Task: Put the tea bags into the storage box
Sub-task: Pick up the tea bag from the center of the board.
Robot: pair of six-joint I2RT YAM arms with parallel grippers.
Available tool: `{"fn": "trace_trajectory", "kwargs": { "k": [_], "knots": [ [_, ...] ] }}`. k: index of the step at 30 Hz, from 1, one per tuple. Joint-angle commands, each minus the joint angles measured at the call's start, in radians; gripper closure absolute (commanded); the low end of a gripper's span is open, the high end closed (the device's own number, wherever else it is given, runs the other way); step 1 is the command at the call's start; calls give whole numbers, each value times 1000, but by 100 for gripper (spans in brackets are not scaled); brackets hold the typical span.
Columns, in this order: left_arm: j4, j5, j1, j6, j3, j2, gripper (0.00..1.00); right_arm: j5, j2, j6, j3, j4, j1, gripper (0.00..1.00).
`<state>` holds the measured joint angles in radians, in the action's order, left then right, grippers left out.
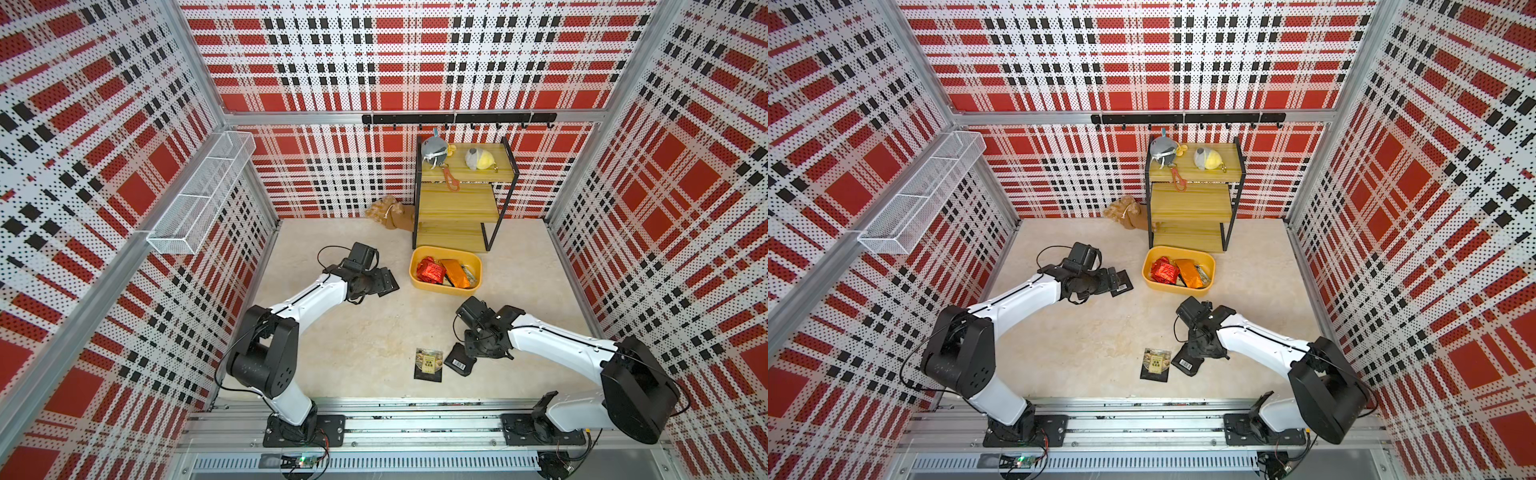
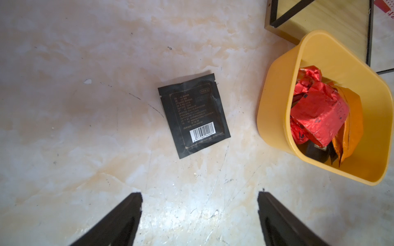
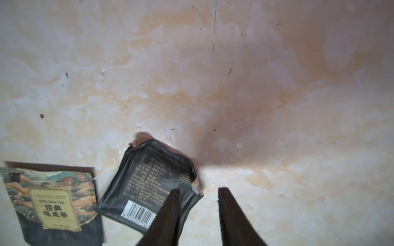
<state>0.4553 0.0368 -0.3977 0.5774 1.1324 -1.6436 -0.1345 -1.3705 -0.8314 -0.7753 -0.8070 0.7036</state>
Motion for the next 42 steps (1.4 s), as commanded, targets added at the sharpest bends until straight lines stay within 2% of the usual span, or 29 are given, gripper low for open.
{"fn": "trace_trajectory", "kwargs": {
  "k": [1,7,20,38,42],
  "knots": [
    [-18,-4,8,-15,-6,19,9,-11,25,-35,25,-15,-8,63],
    [-20,3,10,-16,-8,16,9,13,-24,-9,40,14,-13,70],
    [-29,3,10,-6,-23,24,9,27,31,-3,48,50,-13,72],
    [-29,-1,11,-6,-29,25,9,51,-51,20,74,97,-13,78],
    [-30,-2,10,-7,-31,25,9,55,-55,22,81,109,-12,82]
  ]
}}
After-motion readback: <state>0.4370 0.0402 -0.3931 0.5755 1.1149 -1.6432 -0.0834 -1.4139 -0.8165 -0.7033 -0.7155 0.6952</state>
